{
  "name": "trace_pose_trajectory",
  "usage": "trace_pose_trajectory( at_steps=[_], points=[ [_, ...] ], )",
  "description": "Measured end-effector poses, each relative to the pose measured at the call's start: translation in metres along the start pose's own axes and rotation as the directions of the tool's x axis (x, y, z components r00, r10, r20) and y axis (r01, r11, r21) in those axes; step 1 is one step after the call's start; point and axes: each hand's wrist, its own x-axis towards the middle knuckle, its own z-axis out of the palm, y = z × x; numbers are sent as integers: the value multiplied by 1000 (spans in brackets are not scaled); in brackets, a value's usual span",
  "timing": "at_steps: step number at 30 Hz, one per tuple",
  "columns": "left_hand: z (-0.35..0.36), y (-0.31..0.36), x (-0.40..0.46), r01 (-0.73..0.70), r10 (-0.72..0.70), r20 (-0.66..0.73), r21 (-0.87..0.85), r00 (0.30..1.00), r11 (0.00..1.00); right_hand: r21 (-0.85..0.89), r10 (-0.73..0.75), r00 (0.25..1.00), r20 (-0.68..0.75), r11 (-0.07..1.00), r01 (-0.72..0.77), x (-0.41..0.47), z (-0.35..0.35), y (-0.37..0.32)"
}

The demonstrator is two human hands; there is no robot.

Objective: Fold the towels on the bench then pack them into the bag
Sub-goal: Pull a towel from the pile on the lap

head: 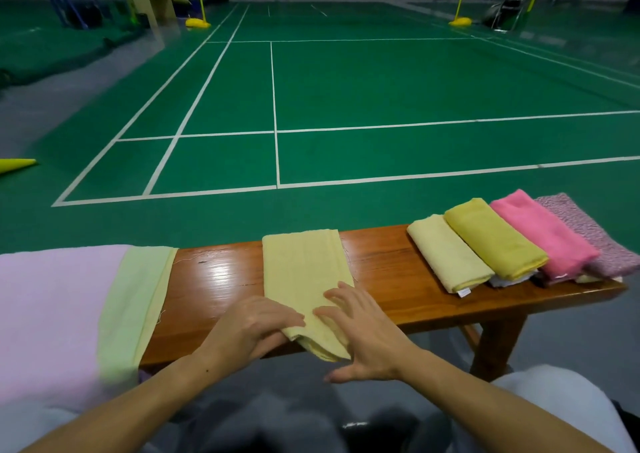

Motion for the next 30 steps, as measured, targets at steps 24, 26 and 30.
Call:
trace_pose_trajectory(
  at_steps=[24, 26, 30],
  points=[
    [-40, 5, 21, 473, -503, 111, -556, 857, 684, 724, 274, 910, -311, 689, 40, 0, -49, -5],
    [-46, 7, 21, 496, -513, 162, -601, 843, 626, 769, 295, 911, -290, 638, 38, -1, -50, -6],
    [-56, 9, 20, 554, -461, 325, -617, 826, 558, 802, 286, 927, -242, 596, 25, -1, -50, -7]
  ],
)
